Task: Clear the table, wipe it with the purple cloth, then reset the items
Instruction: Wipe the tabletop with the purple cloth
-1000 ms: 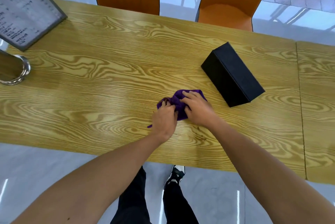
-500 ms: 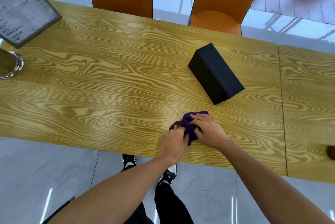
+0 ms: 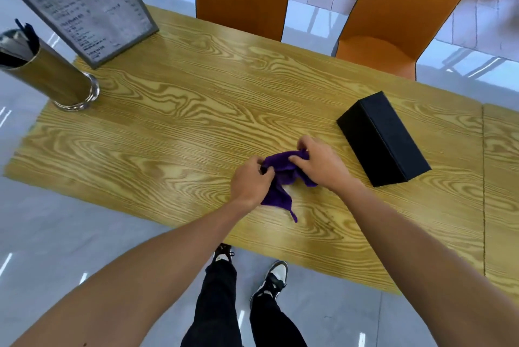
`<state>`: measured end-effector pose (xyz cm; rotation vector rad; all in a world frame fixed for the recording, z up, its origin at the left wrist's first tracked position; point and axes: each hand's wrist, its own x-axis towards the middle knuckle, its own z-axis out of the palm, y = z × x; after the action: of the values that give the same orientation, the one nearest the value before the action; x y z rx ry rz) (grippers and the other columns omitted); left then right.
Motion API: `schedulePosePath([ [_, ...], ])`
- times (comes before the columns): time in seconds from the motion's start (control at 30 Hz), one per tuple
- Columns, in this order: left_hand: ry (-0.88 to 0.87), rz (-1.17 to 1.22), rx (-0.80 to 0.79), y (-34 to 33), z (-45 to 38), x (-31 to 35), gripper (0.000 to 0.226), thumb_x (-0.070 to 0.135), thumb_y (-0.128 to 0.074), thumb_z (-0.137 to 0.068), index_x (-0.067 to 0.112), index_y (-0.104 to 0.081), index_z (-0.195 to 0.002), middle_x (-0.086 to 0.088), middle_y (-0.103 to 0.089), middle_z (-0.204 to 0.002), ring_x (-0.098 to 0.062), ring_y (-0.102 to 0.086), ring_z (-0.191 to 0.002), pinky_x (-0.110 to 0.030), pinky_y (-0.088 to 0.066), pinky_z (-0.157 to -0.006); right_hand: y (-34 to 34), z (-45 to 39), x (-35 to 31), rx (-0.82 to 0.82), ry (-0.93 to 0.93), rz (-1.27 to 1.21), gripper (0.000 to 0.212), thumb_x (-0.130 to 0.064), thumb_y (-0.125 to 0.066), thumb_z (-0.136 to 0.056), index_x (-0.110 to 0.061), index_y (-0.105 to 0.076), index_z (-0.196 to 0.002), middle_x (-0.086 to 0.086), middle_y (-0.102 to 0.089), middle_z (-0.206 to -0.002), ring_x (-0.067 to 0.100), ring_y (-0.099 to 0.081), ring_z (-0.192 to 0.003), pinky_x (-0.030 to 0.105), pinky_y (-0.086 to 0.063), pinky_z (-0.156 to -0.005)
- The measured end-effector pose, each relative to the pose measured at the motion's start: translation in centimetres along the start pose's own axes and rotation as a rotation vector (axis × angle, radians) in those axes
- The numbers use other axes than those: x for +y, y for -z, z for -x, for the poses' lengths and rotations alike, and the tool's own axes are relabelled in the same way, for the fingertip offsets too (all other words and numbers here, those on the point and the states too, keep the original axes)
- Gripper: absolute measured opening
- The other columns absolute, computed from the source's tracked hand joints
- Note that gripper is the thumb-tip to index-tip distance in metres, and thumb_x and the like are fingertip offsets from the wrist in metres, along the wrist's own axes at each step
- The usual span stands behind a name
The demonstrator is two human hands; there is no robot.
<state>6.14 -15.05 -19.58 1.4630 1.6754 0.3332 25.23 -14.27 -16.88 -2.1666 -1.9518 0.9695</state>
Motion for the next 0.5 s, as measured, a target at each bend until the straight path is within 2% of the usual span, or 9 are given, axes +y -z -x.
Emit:
schedulePosePath([
  [0.1,-0.019,-0.073,0.032,1.4,-2.3,-1.1,0.030,0.031,-0.066,-0.091,0.022,-0.055,-0.118,0.003,-0.062,-0.093,-0.017,-0.059,-0.075,-0.030,-0.041,-0.065,-0.4,-2.7,-1.0,0.040,-0.024,0.034,0.033,-0.047,-0.060,-0.097,-0.023,-0.051,-0.118,0.006,-0.053,-0.119,0.029,-0.058,-0.100,0.043,-0.052,-0.080],
  [0.17,-0.091,-0.145,0.035,1.7,-3.1,-1.6,0.045,0.026,-0.066,-0.092,0.027,-0.047,-0.133,0.002,-0.047,-0.108,-0.016,-0.056,-0.074,-0.031,-0.045,-0.067,-0.9,-3.5,-1.2,0.069,-0.031,-0.002,0.041,-0.044,-0.061,-0.097,-0.022,-0.051,-0.130,0.008,-0.050,-0.128,0.029,-0.057,-0.107,0.045,-0.053,-0.087],
  [0.23,-0.229,-0.203,-0.001,1.5,-3.4,-2.1,0.055,0.021,-0.065,-0.093,0.031,-0.042,-0.142,0.002,-0.038,-0.111,-0.015,-0.056,-0.073,-0.031,-0.051,-0.065,-1.4,-3.7,-0.8,0.084,-0.004,-0.004,0.042,-0.039,-0.062,-0.098,-0.023,-0.052,-0.135,0.008,-0.048,-0.134,0.028,-0.056,-0.113,0.043,-0.053,-0.090],
  [0.3,-0.350,-0.255,-0.082,1.0,-3.5,-2.8,0.055,0.021,-0.064,-0.093,0.032,-0.044,-0.143,0.002,-0.040,-0.113,-0.016,-0.058,-0.083,-0.035,-0.057,-0.070,-2.2,-3.3,0.1,0.051,0.047,0.044,0.038,-0.035,-0.059,-0.100,-0.023,-0.056,-0.136,0.008,-0.046,-0.138,0.029,-0.054,-0.119,0.042,-0.051,-0.093],
  [0.4,-0.426,-0.374,-0.175,0.0,-3.7,-3.4,0.057,0.024,-0.063,-0.093,0.031,-0.045,-0.146,-0.001,-0.047,-0.120,-0.021,-0.052,-0.106,-0.041,-0.056,-0.080,-3.6,-2.3,1.2,0.058,0.113,0.179,0.036,-0.034,-0.057,-0.101,-0.022,-0.061,-0.134,0.009,-0.050,-0.141,0.031,-0.049,-0.128,0.046,-0.049,-0.100],
  [0.5,-0.438,-0.505,-0.179,-0.3,-3.5,-3.3,0.055,0.028,-0.057,-0.098,0.030,-0.038,-0.150,-0.004,-0.045,-0.124,-0.024,-0.047,-0.110,-0.039,-0.055,-0.077,-4.1,-1.7,1.4,0.097,0.104,0.329,0.042,-0.043,-0.052,-0.101,-0.028,-0.059,-0.139,0.005,-0.048,-0.148,0.030,-0.042,-0.137,0.050,-0.040,-0.106],
])
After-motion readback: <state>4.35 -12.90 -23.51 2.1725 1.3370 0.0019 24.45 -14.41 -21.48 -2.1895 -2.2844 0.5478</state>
